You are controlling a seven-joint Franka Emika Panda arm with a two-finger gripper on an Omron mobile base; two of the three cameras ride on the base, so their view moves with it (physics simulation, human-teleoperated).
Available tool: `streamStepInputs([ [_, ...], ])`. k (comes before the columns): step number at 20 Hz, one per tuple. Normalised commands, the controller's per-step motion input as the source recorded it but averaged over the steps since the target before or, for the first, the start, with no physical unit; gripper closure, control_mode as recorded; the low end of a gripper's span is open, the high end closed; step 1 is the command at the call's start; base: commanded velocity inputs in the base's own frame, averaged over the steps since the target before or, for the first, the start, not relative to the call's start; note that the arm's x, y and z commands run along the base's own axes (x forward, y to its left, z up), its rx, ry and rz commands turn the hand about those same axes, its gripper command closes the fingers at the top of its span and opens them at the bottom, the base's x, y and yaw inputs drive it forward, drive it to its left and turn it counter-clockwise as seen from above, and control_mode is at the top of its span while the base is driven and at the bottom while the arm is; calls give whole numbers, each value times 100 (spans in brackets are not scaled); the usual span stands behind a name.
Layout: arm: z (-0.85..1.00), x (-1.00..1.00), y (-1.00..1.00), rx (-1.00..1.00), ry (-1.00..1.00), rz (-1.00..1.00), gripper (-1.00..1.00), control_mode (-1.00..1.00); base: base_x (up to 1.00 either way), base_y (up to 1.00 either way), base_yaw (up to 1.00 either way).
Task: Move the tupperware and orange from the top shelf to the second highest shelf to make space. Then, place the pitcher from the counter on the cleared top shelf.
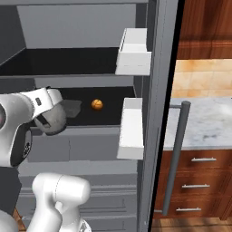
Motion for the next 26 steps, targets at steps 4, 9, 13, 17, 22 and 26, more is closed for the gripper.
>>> streamStepInputs([
  [4, 53, 0, 15, -2, -30, -22, 100, -100, 0, 0, 0],
  [9, 65, 0, -2, 0, -29, -10, 100, -100, 0, 0, 0],
  [13, 63, 0, -12, 2, -22, -1, 100, -100, 0, 0, 0],
  [17, 42, 10, -15, 13, -4, 1, 100, -100, 0, 0, 0],
  [22, 34, 21, -8, 12, 1, 4, 100, -100, 0, 0, 0],
  [26, 30, 38, 0, 7, 8, 8, 100, -100, 0, 0, 0],
])
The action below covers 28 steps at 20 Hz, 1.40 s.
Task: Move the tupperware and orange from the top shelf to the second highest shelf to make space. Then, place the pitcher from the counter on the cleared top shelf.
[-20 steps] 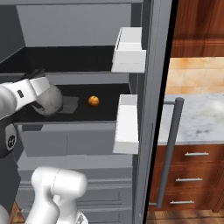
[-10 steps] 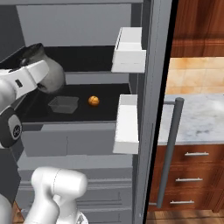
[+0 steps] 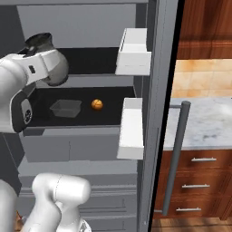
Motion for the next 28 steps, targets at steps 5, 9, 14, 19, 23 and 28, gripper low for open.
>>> streamStepInputs([
  [5, 18, 51, 0, 7, 13, 11, 100, -100, 0, 0, 0],
  [9, 7, 65, 0, 6, 9, 13, 100, -100, 0, 0, 0],
  [14, 4, 79, 0, 4, 1, 10, 100, -100, 0, 0, 0],
  [19, 0, 90, 10, 1, 0, 2, 100, -100, 0, 0, 0],
  [23, 0, 100, 28, 0, 0, 0, 100, -100, 0, 0, 0],
  [28, 0, 92, 18, 0, 0, 0, 100, -100, 0, 0, 0],
])
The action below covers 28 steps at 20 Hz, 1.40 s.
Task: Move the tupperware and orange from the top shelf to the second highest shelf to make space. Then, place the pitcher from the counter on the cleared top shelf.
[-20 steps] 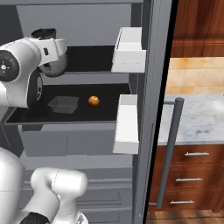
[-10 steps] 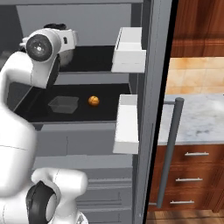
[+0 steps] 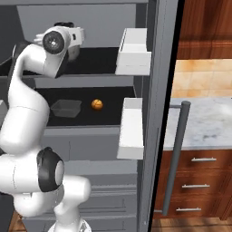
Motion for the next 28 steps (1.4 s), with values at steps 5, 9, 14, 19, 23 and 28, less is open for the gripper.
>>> streamStepInputs([
  [5, -17, 72, 1, 0, 0, 0, 100, -100, 0, 0, 0],
  [9, -38, 65, 0, 0, 0, 0, 100, -100, 0, 0, 0],
  [14, -37, 59, 3, 0, 0, 0, 100, -100, 0, 0, 0],
  [19, -35, 29, 24, -4, 0, 0, -100, -100, 0, 0, 0],
  [23, -19, 3, 28, -5, 0, 0, -100, -100, 0, 0, 0],
  [28, -1, -1, 4, -7, -2, -5, -100, -100, 0, 0, 0],
])
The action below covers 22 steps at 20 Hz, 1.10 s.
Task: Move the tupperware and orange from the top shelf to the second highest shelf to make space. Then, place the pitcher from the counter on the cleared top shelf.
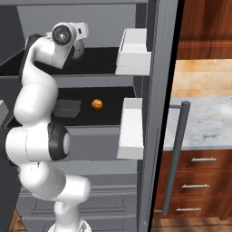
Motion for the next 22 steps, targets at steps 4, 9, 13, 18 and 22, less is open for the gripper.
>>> streamStepInputs([
  [4, 0, -13, 0, -8, -4, -10, -100, -100, 0, 0, 0],
  [9, 6, -24, 0, -7, -3, -8, -100, -100, 0, 0, 0],
  [13, 22, -17, 0, -4, 0, -11, -100, -100, 0, 0, 0],
  [18, 10, -65, 0, -4, 0, -9, -100, -100, 0, 0, 0],
  [22, -7, -86, 0, -7, 0, -5, -100, -100, 0, 0, 0],
])
